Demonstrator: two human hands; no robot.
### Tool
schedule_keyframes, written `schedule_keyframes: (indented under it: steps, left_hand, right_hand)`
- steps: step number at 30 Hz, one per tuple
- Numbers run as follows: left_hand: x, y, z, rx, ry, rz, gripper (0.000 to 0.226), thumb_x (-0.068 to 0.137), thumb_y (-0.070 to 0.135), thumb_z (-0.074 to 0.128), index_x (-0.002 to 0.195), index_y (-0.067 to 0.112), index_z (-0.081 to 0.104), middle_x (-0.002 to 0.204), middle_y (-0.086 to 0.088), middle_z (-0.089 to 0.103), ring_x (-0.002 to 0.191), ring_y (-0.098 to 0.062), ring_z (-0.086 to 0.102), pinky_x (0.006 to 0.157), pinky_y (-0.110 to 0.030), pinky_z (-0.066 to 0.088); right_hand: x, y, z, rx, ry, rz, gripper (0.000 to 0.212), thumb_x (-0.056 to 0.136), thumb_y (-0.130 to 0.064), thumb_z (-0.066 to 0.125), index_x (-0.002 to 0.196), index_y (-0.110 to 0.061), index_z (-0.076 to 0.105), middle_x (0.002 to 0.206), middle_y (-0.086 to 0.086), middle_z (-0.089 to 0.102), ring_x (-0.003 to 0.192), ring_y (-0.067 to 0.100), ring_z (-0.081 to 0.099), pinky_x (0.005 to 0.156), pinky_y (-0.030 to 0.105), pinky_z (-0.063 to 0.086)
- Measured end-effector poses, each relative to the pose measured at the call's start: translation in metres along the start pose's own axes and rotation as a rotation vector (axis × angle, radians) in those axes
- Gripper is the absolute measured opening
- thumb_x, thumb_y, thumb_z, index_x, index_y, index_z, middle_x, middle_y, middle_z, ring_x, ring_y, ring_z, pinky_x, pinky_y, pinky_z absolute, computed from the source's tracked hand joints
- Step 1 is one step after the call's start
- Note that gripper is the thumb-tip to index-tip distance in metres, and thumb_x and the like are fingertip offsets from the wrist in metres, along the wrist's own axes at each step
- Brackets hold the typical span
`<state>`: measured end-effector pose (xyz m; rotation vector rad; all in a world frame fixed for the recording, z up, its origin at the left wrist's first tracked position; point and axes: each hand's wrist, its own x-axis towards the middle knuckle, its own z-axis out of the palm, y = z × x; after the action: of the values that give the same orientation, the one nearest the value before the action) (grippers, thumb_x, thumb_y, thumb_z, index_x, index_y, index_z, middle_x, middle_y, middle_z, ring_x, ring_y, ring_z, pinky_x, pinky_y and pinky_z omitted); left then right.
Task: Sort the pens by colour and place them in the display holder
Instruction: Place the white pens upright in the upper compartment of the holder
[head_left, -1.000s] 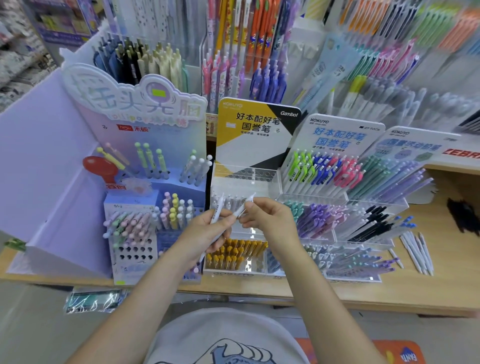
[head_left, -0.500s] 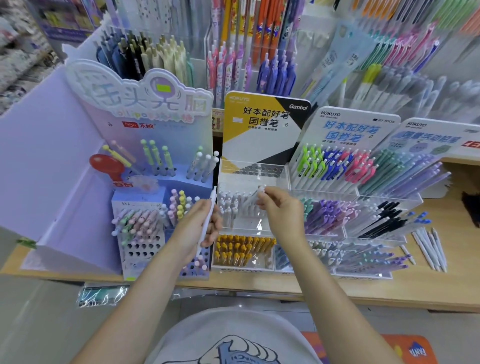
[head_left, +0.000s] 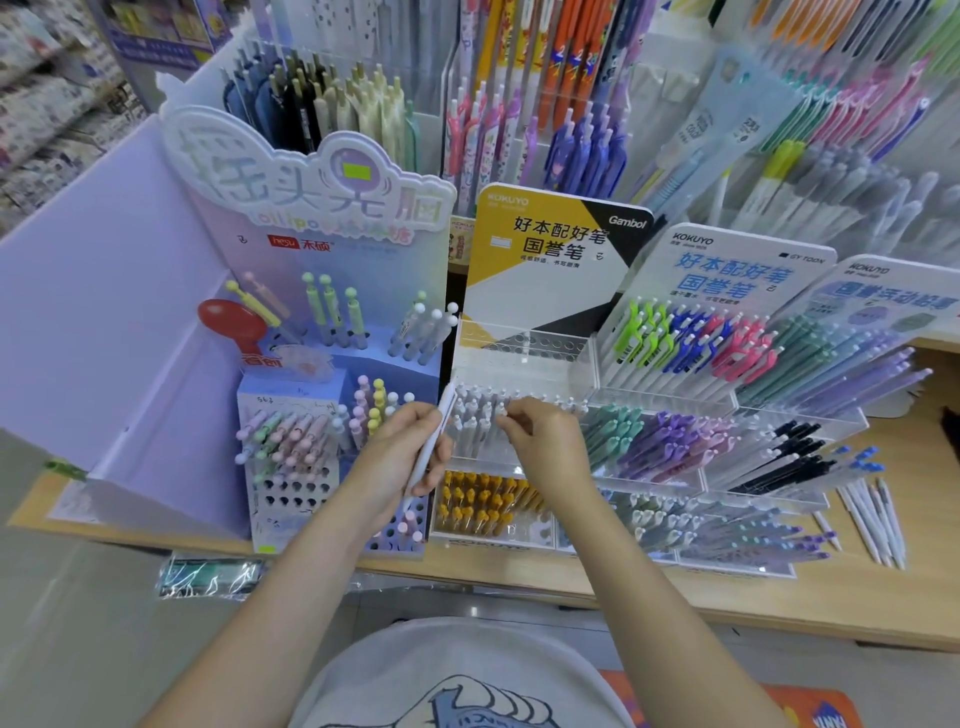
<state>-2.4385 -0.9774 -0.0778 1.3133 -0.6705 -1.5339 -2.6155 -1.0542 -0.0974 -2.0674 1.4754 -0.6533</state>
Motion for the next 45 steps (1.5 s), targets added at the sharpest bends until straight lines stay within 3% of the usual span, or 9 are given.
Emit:
schedule_keyframes:
  steps: [5,11,15,20,23,26,30,39,45]
  left_hand:
    - [-0.001,0.002,0.002,0.006,-0.021,0.031,0.015,0.103,0.022,0.048,0.095,0.015,0.059,0.07,-0.006,0.058,0.046,-0.015,0.047,0.038,-0.022,0.032]
    - [-0.001,0.006,0.022,0.088,-0.075,0.034,0.016,0.103,0.023,0.05,0.098,0.015,0.062,0.066,-0.003,0.058,0.048,-0.015,0.049,0.04,-0.022,0.034]
    - [-0.004,0.017,0.035,0.245,-0.084,0.031,0.02,0.104,0.026,0.049,0.099,0.013,0.063,0.073,-0.006,0.064,0.057,-0.019,0.061,0.052,-0.029,0.051]
    - [0.004,0.031,0.02,0.887,0.159,0.469,0.016,0.1,0.033,0.053,0.103,0.021,0.063,0.101,0.01,0.062,0.095,-0.007,0.059,0.081,-0.018,0.046]
    - [0.015,0.02,0.008,1.15,0.146,0.598,0.044,0.095,0.047,0.043,0.122,0.016,0.059,0.127,0.0,0.054,0.122,-0.018,0.047,0.101,-0.034,0.041]
    - [0.024,-0.001,0.003,1.474,0.061,0.53,0.077,0.089,0.063,0.024,0.152,0.02,0.031,0.163,-0.002,0.018,0.152,-0.022,0.011,0.121,-0.046,0.019]
    - [0.028,-0.011,-0.001,1.628,-0.001,0.449,0.091,0.083,0.074,0.008,0.159,0.024,-0.004,0.165,0.003,-0.017,0.149,-0.013,-0.021,0.122,-0.037,-0.008]
    - [0.025,-0.006,0.0,1.559,-0.014,0.494,0.086,0.096,0.059,0.044,0.159,0.022,0.0,0.166,0.003,-0.011,0.153,-0.013,-0.009,0.119,-0.031,-0.013]
    - [0.03,0.002,-0.012,1.547,-0.027,0.536,0.091,0.083,0.071,0.022,0.159,0.024,0.009,0.167,0.006,0.006,0.153,-0.012,0.005,0.118,-0.029,-0.014]
  right_hand:
    - [-0.004,-0.01,-0.015,0.057,0.06,0.036,0.015,0.093,-0.022,0.067,0.095,-0.008,0.072,0.075,0.002,0.068,0.065,0.015,0.06,0.065,0.028,0.051]
    - [-0.013,-0.042,-0.042,0.516,-0.085,0.197,0.013,0.091,-0.024,0.069,0.093,-0.012,0.075,0.058,-0.005,0.064,0.05,0.003,0.054,0.056,0.019,0.044]
    - [-0.02,-0.04,-0.052,0.639,-0.037,0.274,0.008,0.09,-0.018,0.069,0.089,-0.012,0.074,0.061,0.006,0.065,0.053,0.011,0.055,0.057,0.027,0.048]
    - [-0.025,-0.024,-0.078,0.85,0.154,0.293,0.008,0.092,-0.009,0.065,0.098,-0.004,0.068,0.08,0.014,0.073,0.069,0.027,0.07,0.066,0.034,0.06]
    - [-0.026,-0.012,-0.081,0.704,0.207,0.266,0.006,0.093,-0.011,0.065,0.097,-0.008,0.066,0.079,0.013,0.072,0.072,0.026,0.071,0.069,0.035,0.061]
    - [-0.029,-0.004,-0.067,0.541,0.201,0.224,0.002,0.094,-0.014,0.064,0.095,-0.014,0.066,0.076,0.006,0.071,0.07,0.016,0.07,0.071,0.033,0.061]
    - [-0.029,0.002,-0.039,0.475,0.226,0.183,0.002,0.094,-0.016,0.064,0.094,-0.016,0.066,0.076,0.0,0.071,0.071,0.009,0.069,0.073,0.035,0.06]
    - [-0.03,0.001,-0.014,0.322,0.229,0.029,0.001,0.094,-0.016,0.064,0.094,-0.016,0.065,0.078,0.0,0.069,0.075,0.013,0.068,0.071,0.04,0.058]
    - [-0.026,0.0,-0.001,0.102,0.183,-0.099,0.008,0.094,-0.016,0.065,0.094,-0.008,0.067,0.075,0.002,0.065,0.068,0.016,0.061,0.064,0.038,0.054]
